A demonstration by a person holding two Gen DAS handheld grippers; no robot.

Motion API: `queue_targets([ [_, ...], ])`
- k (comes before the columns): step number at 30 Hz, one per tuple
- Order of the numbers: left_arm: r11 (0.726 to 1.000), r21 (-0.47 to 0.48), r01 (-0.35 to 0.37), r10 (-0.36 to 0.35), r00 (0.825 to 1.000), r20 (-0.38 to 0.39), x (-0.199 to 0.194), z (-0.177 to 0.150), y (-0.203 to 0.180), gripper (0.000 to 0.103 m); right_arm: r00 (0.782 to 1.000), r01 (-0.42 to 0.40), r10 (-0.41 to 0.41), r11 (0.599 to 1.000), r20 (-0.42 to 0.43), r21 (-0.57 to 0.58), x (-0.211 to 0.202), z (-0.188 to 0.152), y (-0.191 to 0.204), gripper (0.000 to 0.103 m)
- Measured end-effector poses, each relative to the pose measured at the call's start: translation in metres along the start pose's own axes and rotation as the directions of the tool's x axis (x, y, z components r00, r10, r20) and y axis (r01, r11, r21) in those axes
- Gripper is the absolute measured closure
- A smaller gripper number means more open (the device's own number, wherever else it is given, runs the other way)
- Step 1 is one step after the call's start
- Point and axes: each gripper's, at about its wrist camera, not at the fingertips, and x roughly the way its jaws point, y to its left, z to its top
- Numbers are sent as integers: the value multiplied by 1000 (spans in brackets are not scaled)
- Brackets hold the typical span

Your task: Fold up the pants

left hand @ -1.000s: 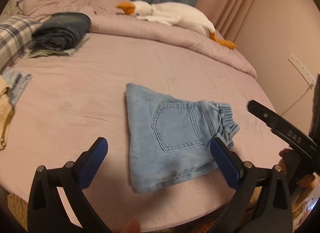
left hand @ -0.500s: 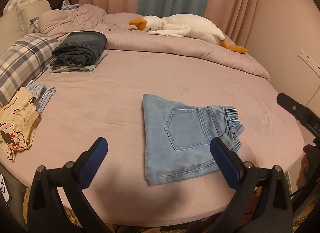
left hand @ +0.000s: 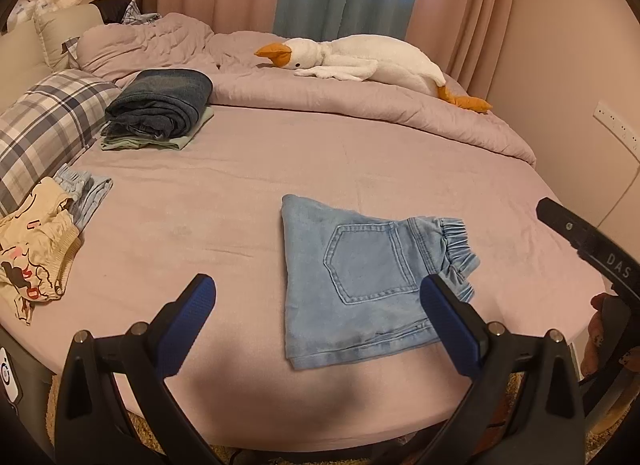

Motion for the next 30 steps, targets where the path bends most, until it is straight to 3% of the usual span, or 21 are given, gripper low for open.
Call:
queue_targets([
  [6, 1000, 4, -27, 27, 1000, 13, -3, 0, -1, 1, 1000, -5, 5, 1000, -11, -16, 2, 0, 2, 9],
  [30, 999, -17, -27, 28, 999, 25, -8, -4, 1, 1, 999, 11, -12, 999, -37, -35, 10, -3, 8, 9],
])
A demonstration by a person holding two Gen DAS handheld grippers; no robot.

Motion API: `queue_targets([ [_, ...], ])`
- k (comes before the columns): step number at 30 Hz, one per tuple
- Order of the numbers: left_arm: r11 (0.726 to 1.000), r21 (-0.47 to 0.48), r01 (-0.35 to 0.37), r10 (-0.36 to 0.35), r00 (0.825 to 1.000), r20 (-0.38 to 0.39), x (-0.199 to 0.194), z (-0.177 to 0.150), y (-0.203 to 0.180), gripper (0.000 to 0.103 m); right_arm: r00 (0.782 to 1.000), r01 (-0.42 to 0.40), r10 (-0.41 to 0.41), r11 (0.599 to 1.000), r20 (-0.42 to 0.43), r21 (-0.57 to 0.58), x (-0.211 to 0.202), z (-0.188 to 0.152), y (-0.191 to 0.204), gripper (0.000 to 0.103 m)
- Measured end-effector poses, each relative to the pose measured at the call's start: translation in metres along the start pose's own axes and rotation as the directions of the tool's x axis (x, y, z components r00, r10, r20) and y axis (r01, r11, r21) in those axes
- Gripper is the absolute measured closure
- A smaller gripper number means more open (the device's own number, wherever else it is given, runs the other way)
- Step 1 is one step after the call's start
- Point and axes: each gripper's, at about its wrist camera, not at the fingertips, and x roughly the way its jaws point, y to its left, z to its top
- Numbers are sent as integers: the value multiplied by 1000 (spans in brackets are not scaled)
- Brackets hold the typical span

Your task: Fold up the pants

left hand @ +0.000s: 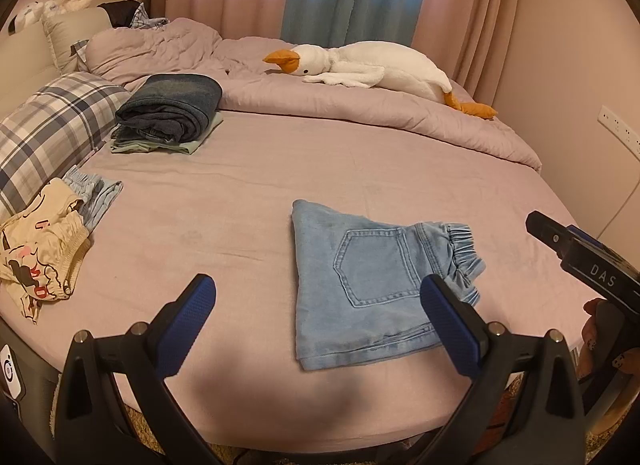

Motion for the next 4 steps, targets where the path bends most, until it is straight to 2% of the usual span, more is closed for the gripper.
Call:
queue_targets([
  [4, 1000, -2, -6, 6, 1000, 1, 0, 0, 1, 1, 1000, 3, -3, 1000, -2, -1, 0, 0, 1, 9],
])
